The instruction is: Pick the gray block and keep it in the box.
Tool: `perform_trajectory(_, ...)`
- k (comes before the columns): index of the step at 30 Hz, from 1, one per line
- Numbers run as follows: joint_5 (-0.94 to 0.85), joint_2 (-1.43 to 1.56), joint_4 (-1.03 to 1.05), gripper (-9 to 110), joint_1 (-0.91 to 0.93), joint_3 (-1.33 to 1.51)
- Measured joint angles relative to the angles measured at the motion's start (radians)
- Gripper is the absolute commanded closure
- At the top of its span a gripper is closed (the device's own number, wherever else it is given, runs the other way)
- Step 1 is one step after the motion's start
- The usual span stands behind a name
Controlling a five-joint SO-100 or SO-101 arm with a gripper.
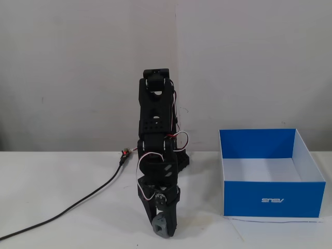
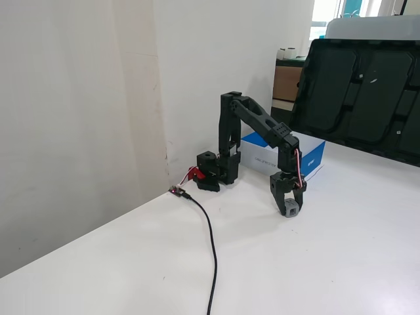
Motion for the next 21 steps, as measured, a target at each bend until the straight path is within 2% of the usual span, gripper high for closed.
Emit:
perform_trajectory(12, 0.025, 0.044, 0.089, 101, -0.023, -0.064)
perform_trajectory(21, 0.202, 0.189, 0.209, 101, -0.086, -0.23)
